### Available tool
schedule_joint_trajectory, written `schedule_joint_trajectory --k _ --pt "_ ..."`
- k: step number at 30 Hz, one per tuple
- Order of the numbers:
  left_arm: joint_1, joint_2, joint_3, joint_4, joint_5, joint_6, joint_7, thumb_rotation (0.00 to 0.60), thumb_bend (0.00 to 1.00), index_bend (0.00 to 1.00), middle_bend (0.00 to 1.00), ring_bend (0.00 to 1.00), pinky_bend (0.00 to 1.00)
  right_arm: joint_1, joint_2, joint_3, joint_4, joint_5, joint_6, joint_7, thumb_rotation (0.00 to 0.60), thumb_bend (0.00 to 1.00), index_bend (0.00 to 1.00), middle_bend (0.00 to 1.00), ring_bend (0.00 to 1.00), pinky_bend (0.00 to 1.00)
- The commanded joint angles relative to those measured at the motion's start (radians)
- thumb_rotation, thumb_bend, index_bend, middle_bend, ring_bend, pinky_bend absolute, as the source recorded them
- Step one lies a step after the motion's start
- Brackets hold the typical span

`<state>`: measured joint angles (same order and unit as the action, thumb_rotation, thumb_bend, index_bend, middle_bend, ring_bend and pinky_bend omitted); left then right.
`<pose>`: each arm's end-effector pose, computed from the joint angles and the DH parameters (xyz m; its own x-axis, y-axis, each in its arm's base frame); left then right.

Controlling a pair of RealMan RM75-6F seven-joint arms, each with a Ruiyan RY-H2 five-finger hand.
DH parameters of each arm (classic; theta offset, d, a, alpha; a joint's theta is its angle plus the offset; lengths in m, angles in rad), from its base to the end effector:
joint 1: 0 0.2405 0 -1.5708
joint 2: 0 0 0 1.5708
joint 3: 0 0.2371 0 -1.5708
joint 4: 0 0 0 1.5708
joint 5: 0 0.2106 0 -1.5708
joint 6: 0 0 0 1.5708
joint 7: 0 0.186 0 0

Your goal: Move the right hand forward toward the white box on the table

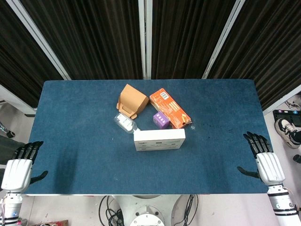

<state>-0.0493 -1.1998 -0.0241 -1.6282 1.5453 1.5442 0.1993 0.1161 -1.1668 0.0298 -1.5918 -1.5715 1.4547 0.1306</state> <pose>-0.2806 0.2051 0.1271 0.4898 -0.0169 0.8717 0.8714 -0.0198 -0.4901 -0.2782 -0.2253 0.1235 0.2567 -0.0563 0.9648 -0.9628 -0.1023 0.2502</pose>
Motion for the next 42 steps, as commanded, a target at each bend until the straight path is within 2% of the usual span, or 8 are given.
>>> schedule_joint_trajectory --k 1,12,18,25,32,34,37,42 --pt "0.000 -0.001 0.000 0.001 -0.001 0.000 -0.002 0.600 0.02 0.13 0.16 0.14 0.19 0.002 0.000 -0.003 0.000 -0.006 -0.003 0.004 0.600 0.02 0.00 0.03 0.00 0.01" --pt "0.003 -0.009 0.004 0.002 0.019 0.015 -0.004 0.600 0.02 0.13 0.16 0.14 0.19 0.078 -0.005 0.022 0.002 -0.042 -0.060 0.079 0.600 0.02 0.00 0.03 0.00 0.02" --pt "0.004 -0.011 0.003 0.003 0.027 0.024 -0.009 0.600 0.02 0.13 0.16 0.14 0.19 0.228 -0.035 0.095 0.007 -0.010 -0.224 0.181 0.600 0.02 0.00 0.03 0.00 0.02" --pt "0.014 -0.008 0.008 0.004 0.019 0.029 -0.015 0.600 0.02 0.13 0.16 0.14 0.19 0.442 -0.117 0.157 0.042 0.029 -0.476 0.415 0.600 0.02 0.00 0.02 0.00 0.02" --pt "0.024 0.000 0.007 0.001 0.008 0.037 -0.018 0.600 0.02 0.13 0.16 0.14 0.19 0.573 -0.211 0.160 0.121 0.026 -0.604 0.569 0.600 0.03 0.01 0.08 0.02 0.09" --pt "0.027 -0.001 0.007 0.002 0.006 0.038 -0.020 0.600 0.02 0.13 0.16 0.14 0.19 0.578 -0.258 0.163 0.166 0.033 -0.579 0.584 0.600 0.13 0.12 0.22 0.15 0.24" --pt "0.030 -0.001 0.009 0.003 0.002 0.037 -0.022 0.600 0.02 0.13 0.16 0.14 0.19 0.568 -0.334 0.172 0.232 0.057 -0.520 0.586 0.600 0.37 0.43 0.45 0.38 0.48" --pt "0.032 0.002 0.007 0.003 0.000 0.039 -0.022 0.600 0.02 0.13 0.16 0.14 0.19 0.556 -0.411 0.179 0.301 0.047 -0.424 0.699 0.600 0.46 0.67 0.58 0.53 0.63"
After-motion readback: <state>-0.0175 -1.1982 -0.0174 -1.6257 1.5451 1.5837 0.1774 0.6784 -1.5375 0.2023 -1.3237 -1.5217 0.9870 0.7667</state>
